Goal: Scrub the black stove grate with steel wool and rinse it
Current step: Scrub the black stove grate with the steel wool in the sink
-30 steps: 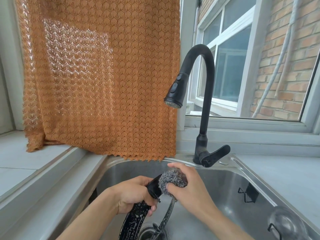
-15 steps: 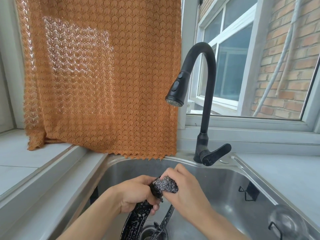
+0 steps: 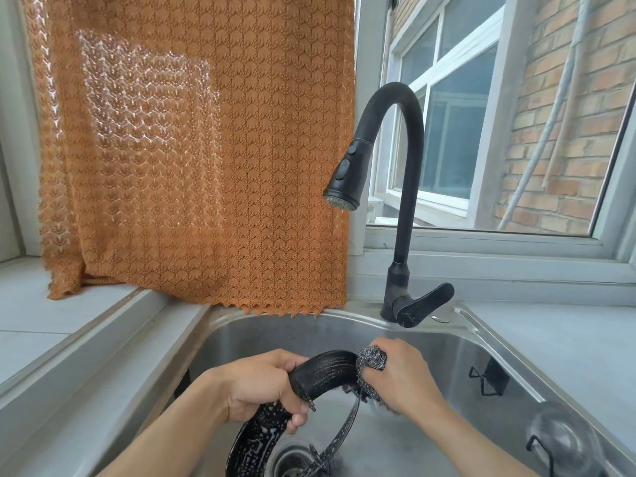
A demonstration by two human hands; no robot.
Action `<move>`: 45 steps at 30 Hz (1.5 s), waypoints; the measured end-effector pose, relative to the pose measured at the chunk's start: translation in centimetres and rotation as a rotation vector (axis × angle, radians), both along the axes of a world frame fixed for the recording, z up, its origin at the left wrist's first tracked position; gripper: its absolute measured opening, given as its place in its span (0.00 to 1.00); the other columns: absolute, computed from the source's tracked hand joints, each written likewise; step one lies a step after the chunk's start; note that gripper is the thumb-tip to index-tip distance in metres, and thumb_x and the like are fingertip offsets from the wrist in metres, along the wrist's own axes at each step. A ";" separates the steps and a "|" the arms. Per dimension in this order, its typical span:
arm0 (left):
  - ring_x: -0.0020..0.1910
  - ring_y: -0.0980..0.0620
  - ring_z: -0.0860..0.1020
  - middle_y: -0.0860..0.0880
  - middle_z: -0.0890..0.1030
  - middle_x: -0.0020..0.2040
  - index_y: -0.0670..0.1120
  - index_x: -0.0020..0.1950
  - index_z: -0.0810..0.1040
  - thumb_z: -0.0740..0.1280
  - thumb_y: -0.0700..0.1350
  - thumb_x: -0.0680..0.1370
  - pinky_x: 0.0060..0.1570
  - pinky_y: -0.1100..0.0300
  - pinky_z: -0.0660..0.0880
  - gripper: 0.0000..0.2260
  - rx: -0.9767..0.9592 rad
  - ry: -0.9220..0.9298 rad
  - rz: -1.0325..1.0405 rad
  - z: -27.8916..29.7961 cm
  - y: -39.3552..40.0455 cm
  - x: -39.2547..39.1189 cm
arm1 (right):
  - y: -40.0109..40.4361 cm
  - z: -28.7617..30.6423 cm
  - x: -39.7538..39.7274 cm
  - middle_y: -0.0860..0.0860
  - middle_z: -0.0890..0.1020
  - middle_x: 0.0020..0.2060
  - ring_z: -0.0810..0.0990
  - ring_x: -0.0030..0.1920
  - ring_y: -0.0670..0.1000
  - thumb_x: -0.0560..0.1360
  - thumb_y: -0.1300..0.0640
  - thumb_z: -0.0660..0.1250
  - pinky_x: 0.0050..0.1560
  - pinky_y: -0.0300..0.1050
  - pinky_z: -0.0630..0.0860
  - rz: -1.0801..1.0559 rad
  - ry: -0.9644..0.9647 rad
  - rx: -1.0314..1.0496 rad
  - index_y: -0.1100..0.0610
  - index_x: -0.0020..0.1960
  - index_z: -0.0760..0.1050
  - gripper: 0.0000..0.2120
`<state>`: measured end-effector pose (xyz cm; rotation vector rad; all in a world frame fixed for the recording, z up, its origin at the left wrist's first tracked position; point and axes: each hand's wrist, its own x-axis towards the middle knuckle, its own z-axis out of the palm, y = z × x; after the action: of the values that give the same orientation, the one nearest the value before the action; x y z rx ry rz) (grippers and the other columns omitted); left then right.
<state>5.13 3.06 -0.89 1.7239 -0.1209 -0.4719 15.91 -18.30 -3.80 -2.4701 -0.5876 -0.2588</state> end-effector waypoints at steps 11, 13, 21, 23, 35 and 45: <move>0.31 0.47 0.76 0.42 0.78 0.31 0.43 0.51 0.80 0.61 0.23 0.73 0.39 0.56 0.75 0.18 0.019 0.034 0.017 -0.1 -0.1 0.1 | 0.0 0.4 -0.9 0.48 0.80 0.34 0.80 0.35 0.49 0.70 0.54 0.71 0.30 0.38 0.71 0.042 0.129 0.050 0.53 0.38 0.72 0.08; 0.30 0.47 0.76 0.41 0.77 0.32 0.42 0.50 0.80 0.61 0.22 0.73 0.38 0.56 0.76 0.18 -0.017 0.038 0.049 -0.2 0.0 0.3 | 0.5 0.9 -2.1 0.48 0.81 0.33 0.79 0.30 0.46 0.71 0.56 0.71 0.29 0.39 0.74 0.135 0.119 0.129 0.51 0.38 0.73 0.07; 0.32 0.46 0.75 0.41 0.74 0.36 0.42 0.43 0.81 0.60 0.21 0.68 0.35 0.54 0.75 0.18 -0.101 0.017 0.125 -1.0 0.7 1.0 | 2.6 1.0 -4.9 0.43 0.77 0.48 0.77 0.49 0.45 0.69 0.60 0.70 0.51 0.44 0.75 0.514 -0.080 0.085 0.48 0.48 0.75 0.11; 0.31 0.46 0.75 0.41 0.74 0.35 0.42 0.43 0.80 0.59 0.21 0.68 0.35 0.54 0.75 0.18 -0.102 0.020 0.126 -1.1 0.7 1.0 | 2.5 1.0 -4.8 0.42 0.77 0.49 0.77 0.50 0.44 0.69 0.60 0.70 0.53 0.42 0.74 0.515 -0.104 0.083 0.47 0.49 0.76 0.12; 0.29 0.47 0.76 0.42 0.76 0.31 0.43 0.43 0.78 0.60 0.21 0.72 0.37 0.57 0.75 0.18 -0.021 0.041 0.039 -0.3 0.2 0.3 | 0.6 0.3 -1.2 0.45 0.81 0.37 0.80 0.37 0.44 0.75 0.55 0.71 0.41 0.43 0.77 0.087 0.014 0.160 0.49 0.44 0.75 0.05; 0.31 0.47 0.75 0.43 0.78 0.30 0.43 0.50 0.81 0.62 0.24 0.72 0.41 0.59 0.74 0.17 0.051 0.014 -0.030 0.0 0.0 -0.1 | -0.3 -0.5 0.2 0.51 0.82 0.50 0.82 0.51 0.54 0.72 0.50 0.73 0.50 0.45 0.77 -0.094 0.281 0.059 0.54 0.55 0.73 0.15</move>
<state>5.06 3.04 -0.91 1.7707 -0.1252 -0.5132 16.09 -18.56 -4.25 -2.4221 -0.3402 0.0358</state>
